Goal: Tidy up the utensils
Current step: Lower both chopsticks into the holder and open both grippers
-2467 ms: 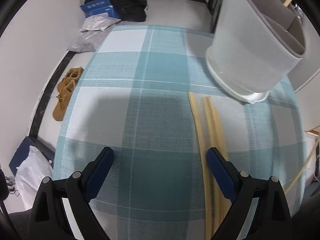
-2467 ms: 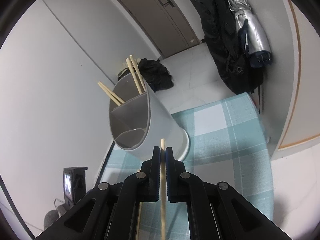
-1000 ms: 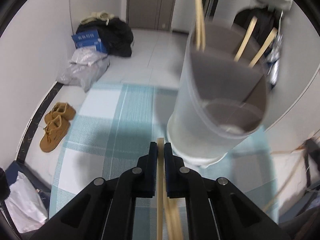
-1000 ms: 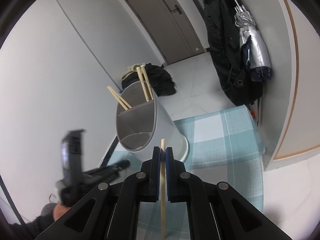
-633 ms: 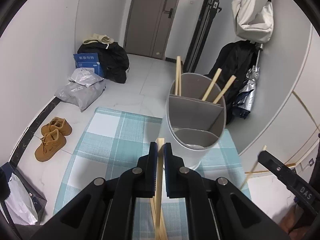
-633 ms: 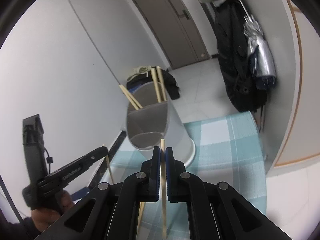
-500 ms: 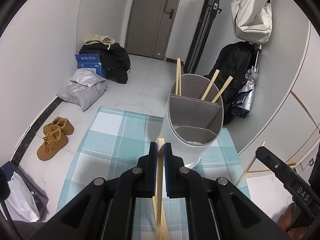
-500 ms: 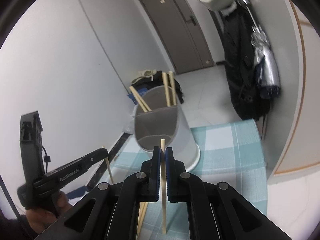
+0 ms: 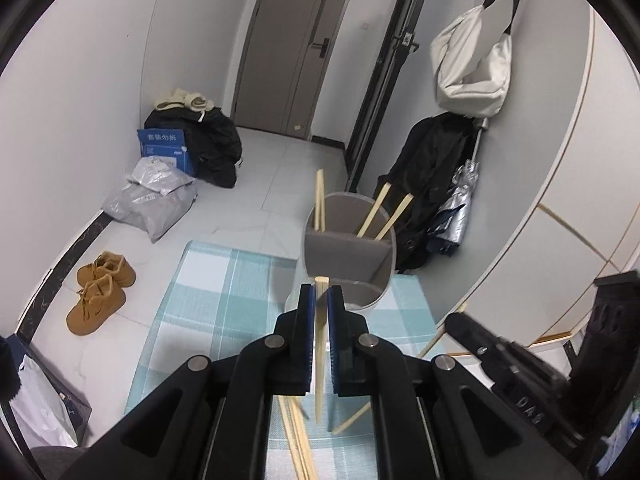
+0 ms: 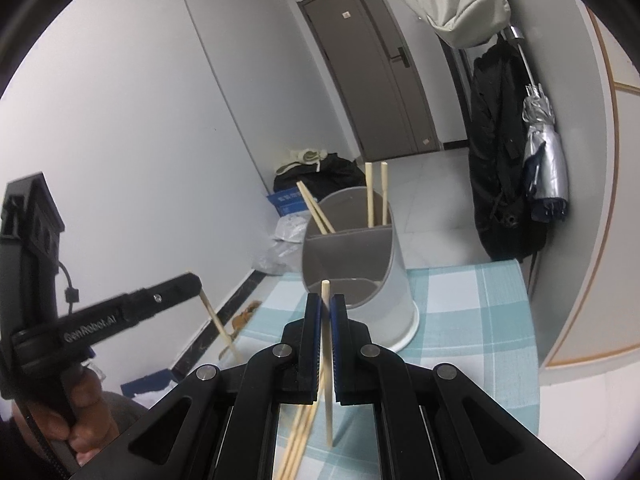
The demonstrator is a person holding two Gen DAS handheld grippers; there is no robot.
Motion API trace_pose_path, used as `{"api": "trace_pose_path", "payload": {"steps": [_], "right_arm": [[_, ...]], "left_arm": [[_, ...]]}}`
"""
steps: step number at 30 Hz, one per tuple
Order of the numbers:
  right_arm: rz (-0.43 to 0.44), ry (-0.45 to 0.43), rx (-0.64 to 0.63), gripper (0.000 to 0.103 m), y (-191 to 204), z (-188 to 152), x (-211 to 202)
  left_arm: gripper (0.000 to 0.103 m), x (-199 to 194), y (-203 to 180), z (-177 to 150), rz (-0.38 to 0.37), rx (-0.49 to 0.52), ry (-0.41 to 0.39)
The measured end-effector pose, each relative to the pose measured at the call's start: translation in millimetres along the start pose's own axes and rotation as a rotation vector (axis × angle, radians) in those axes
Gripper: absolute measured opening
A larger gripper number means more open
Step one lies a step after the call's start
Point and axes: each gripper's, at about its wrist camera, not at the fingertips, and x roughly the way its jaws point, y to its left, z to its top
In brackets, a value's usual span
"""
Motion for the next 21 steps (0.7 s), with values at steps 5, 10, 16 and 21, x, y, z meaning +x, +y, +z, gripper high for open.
{"api": "trace_pose_path", "payload": {"steps": [5,10,16,21], "right_arm": [[-0.009,-0.027,0.007,0.004,7.1,6.3,-12.3],[-0.018,-0.059,0.004,0.004,12.5,24.0,-22.6],[-0.033,-0.092,-0.022,0.004,19.9,53.6,-27.3],[-0.037,-0.127,-0.044,0.004,25.4,83.5,-29.0]], "left_arm": [[0.002,-12.3,-9.1,10.3,-0.026,0.028,-0.026],[0.002,-22.6,-15.7,20.7,-0.053,0.042,-0.066],[0.002,-27.0,-15.0,43.4,-0.083,0.013,-0.098],[0.002,-21.9,-14.4,66.1,-0.095,-0.018,-0.107]]}}
